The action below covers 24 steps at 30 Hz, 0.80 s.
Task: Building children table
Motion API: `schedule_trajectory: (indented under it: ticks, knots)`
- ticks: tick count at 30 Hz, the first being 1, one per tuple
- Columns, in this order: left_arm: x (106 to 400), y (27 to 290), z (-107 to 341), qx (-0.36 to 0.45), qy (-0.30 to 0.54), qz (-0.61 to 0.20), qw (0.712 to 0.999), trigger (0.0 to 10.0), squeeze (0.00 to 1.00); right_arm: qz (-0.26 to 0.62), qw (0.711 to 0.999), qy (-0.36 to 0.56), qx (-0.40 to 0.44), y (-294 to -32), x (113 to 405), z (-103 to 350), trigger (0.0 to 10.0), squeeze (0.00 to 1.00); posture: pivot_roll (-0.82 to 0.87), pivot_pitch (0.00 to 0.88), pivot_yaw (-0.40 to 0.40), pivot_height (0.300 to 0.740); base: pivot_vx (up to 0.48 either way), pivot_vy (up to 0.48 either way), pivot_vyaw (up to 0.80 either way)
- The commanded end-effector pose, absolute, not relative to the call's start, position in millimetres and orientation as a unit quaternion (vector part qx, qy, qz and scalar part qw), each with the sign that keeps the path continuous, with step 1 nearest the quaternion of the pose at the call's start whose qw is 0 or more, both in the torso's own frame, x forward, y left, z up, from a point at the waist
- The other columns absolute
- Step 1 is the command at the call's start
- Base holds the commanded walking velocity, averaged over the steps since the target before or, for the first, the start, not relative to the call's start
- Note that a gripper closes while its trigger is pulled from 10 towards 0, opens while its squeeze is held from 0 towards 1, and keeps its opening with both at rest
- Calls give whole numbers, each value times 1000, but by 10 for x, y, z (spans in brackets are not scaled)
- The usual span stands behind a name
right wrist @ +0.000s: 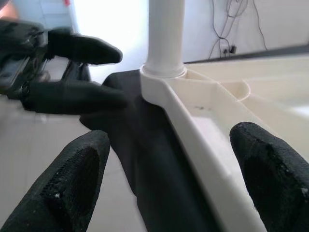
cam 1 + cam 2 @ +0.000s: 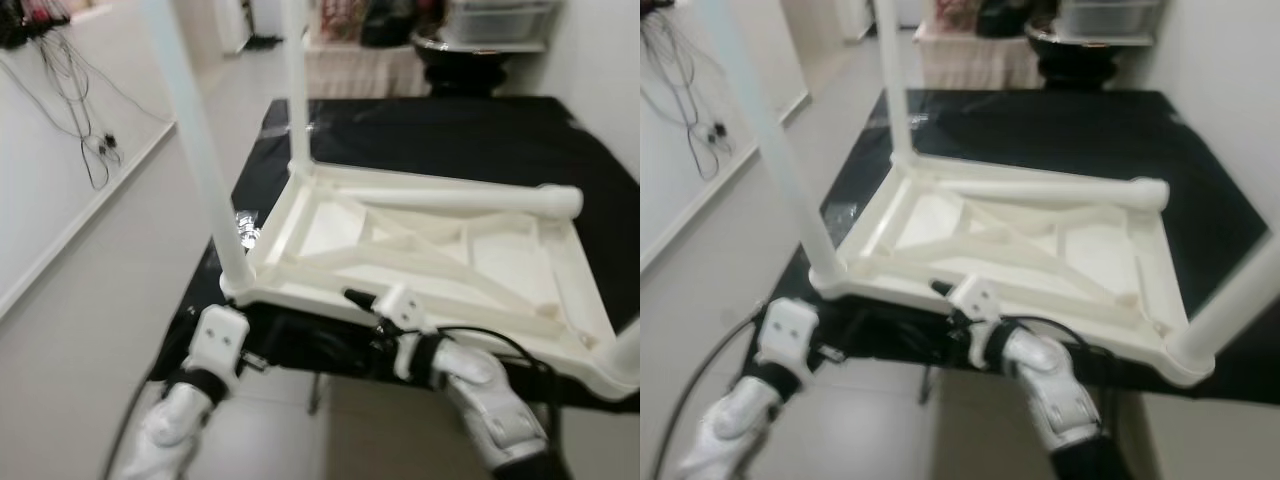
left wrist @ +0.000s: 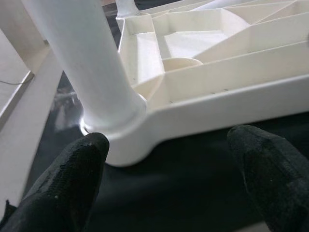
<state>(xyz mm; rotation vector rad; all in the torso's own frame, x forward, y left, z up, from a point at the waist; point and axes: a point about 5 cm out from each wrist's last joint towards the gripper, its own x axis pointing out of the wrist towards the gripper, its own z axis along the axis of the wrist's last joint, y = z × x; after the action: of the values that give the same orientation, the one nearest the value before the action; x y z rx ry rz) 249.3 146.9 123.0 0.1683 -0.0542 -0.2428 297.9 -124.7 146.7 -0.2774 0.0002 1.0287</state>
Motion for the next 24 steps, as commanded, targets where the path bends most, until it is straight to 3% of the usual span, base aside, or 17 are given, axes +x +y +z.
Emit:
schedule_trajectory:
  ticks: [1,4,8,16,19,24]
  knots:
    - [2459,1438,1220,79,-21,-126,989,10000,0,507,842,10,-186,-1342,3006,1571,10000,0,-19,145,4,740,0,0,0]
    - [2451,1441,1212,73,-17,-123,990,10000,0,509,834,16,-213,-1362,3048,1634,10000,0,-18,147,4,740,0,0,0]
    - [2446,1433,1202,66,-13,-122,990,10000,0,540,794,70,-268,-1344,3128,1757,10000,0,-17,150,1,740,0,0,0]
    - [2439,1419,1196,64,-11,-126,990,10000,0,566,770,105,-277,-1305,3187,1851,10000,0,-14,151,1,740,0,0,0]
    - [2415,1389,1183,62,-6,-144,988,10000,0,572,744,168,-302,-1409,3251,1888,10000,0,-11,153,-3,740,0,0,0]
    - [2370,1359,1164,60,-1,-154,986,10000,0,502,756,231,-350,-1702,3453,1943,10000,0,-8,156,-15,740,0,0,0]
